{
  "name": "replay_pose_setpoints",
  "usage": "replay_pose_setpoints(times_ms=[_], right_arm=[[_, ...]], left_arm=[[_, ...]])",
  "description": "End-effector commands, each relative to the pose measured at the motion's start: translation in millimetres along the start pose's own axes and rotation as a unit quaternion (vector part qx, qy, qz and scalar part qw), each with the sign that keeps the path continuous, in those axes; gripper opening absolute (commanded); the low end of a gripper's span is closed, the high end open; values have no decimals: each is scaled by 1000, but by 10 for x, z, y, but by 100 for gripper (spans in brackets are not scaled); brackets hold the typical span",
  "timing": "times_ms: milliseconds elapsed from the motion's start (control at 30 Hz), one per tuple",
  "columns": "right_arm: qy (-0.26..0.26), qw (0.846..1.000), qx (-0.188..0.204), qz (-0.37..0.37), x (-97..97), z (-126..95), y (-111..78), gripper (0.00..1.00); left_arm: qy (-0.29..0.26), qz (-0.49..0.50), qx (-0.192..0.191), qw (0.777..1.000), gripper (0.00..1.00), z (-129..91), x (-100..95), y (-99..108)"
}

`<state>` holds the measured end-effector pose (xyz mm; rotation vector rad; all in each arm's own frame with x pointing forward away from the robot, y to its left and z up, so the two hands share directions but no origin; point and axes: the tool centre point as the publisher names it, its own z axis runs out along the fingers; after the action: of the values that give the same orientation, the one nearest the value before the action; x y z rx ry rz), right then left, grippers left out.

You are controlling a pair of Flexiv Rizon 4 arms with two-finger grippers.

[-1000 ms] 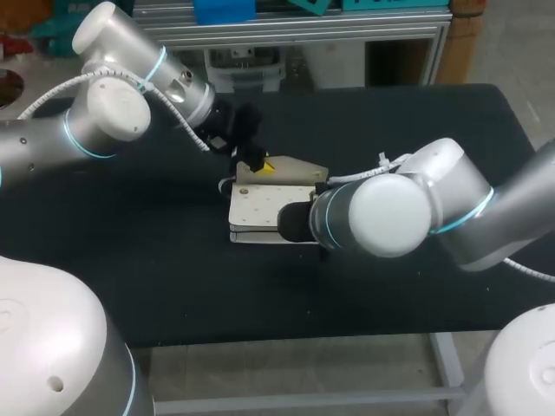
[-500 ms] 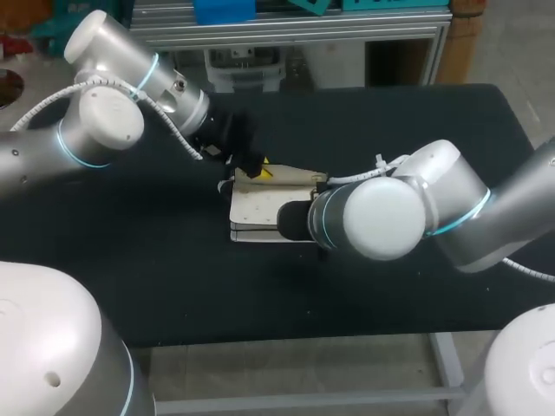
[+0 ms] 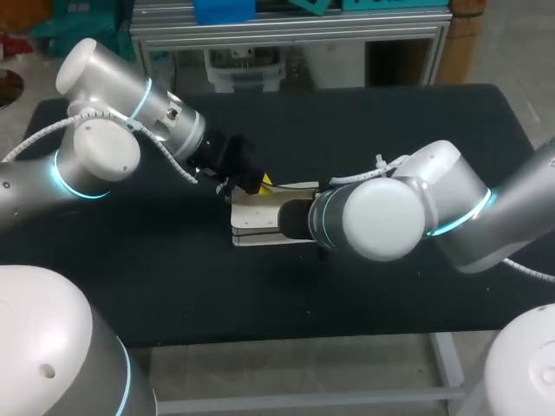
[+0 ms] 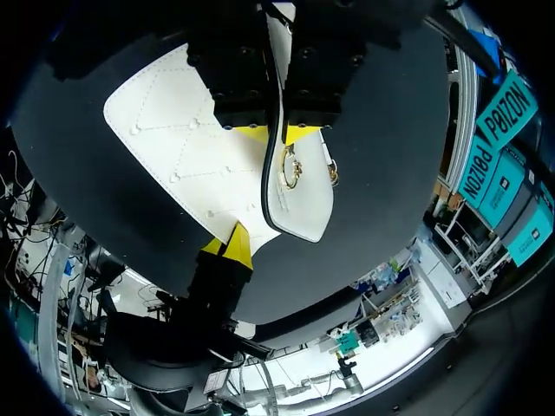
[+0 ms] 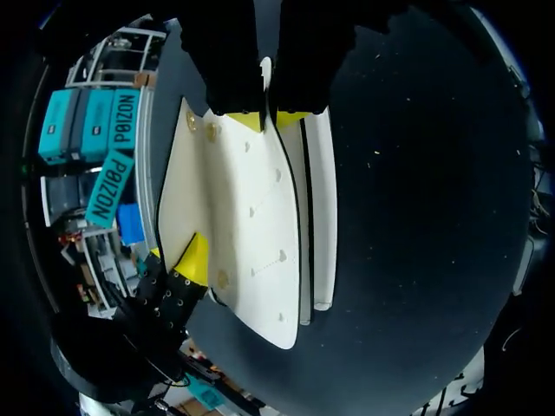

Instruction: Pick up the bag, open it, inspect its contents, close it, and place it on the opposite side

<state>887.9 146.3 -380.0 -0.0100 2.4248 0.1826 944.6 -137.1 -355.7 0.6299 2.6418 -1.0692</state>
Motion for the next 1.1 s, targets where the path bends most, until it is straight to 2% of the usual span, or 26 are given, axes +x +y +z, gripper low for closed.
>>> replay_pose_setpoints(times_ms=[33, 133, 200, 267, 300, 333, 367, 567, 667, 700, 733, 800, 900, 933, 1100], right_arm=[[-19, 1000, -3, 1, 18, 63, 4, 0], [-19, 1000, -3, 1, 18, 63, 4, 0], [-19, 1000, -3, 1, 18, 63, 4, 0], [-19, 1000, -3, 1, 18, 63, 4, 0], [-19, 1000, -3, 1, 18, 63, 4, 0], [-19, 1000, -3, 1, 18, 63, 4, 0], [-19, 1000, -3, 1, 18, 63, 4, 0], [-19, 1000, -3, 1, 18, 63, 4, 0], [-19, 1000, -3, 1, 18, 63, 4, 0], [-19, 1000, -3, 1, 18, 63, 4, 0], [-19, 1000, -3, 1, 18, 63, 4, 0], [-19, 1000, -3, 1, 18, 63, 4, 0], [-19, 1000, -3, 1, 18, 63, 4, 0], [-19, 1000, -3, 1, 18, 63, 4, 0], [-19, 1000, -3, 1, 18, 63, 4, 0]], left_arm=[[-28, 15, 0, 1000, 0, 40, 213, -67], [-22, 27, -2, 999, 0, 62, 248, -83], [-19, 30, 1, 999, 14, 69, 263, -80], [-22, 32, 4, 999, 45, 46, 276, -83], [-27, 33, 6, 999, 76, 24, 278, -92], [-30, 36, 8, 999, 99, -4, 277, -108], [-37, 39, 8, 999, 100, -32, 270, -125], [-60, 53, 11, 997, 100, -160, 210, -225], [-69, 59, -1, 996, 100, -139, 158, -219], [-68, 58, 1, 996, 97, -125, 136, -209], [-72, 57, -1, 996, 87, -108, 114, -201], [-76, 55, -3, 996, 60, -75, 69, -185], [-78, 52, -14, 995, 31, -36, 26, -153], [-78, 52, -15, 995, 0, -25, 18, -142], [-54, 57, -11, 997, 0, -41, 105, -134]])
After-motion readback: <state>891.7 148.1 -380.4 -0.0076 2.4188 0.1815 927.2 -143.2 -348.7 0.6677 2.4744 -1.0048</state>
